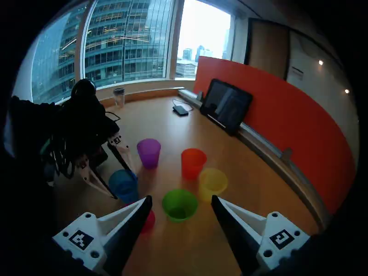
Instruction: Pour water
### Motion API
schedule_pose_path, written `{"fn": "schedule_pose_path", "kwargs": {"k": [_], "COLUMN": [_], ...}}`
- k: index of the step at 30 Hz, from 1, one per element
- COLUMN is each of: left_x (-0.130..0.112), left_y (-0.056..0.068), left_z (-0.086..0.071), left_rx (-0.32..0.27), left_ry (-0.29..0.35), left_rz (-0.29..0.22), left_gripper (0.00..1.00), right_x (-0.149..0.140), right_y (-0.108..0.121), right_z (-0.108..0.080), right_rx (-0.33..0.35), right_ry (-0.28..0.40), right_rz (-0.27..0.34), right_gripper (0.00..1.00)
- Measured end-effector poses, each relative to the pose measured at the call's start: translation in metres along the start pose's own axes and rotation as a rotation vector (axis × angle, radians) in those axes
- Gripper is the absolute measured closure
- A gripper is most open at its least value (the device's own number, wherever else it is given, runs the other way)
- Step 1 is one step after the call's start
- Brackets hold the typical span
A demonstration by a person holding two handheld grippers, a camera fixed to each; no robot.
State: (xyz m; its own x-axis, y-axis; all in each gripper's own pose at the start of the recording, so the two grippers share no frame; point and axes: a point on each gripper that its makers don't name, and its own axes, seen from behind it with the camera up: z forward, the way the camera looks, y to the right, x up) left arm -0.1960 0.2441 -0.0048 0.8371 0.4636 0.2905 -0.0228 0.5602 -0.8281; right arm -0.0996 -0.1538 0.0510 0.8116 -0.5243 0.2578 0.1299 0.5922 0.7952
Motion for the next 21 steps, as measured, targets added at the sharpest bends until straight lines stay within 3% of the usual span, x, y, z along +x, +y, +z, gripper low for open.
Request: {"fn": "schedule_pose_path", "kwargs": {"k": [9, 21], "left_x": [0.007, 0.025], "left_y": [-0.002, -0.015], "left_z": [-0.003, -0.03], "left_rx": [0.01, 0.045], "left_ry": [0.014, 0.06], "left_rz": [0.001, -0.026], "left_gripper": [0.13, 0.13], "right_x": [-0.006, -0.022], "right_y": [-0.001, 0.0], "right_z": [0.007, 0.023], "right_rx": [0.006, 0.017], "right_ry": [-0.018, -0.062], "right_rz": [-0.005, -0.008], "right_gripper": [0.0, 0.0]}}
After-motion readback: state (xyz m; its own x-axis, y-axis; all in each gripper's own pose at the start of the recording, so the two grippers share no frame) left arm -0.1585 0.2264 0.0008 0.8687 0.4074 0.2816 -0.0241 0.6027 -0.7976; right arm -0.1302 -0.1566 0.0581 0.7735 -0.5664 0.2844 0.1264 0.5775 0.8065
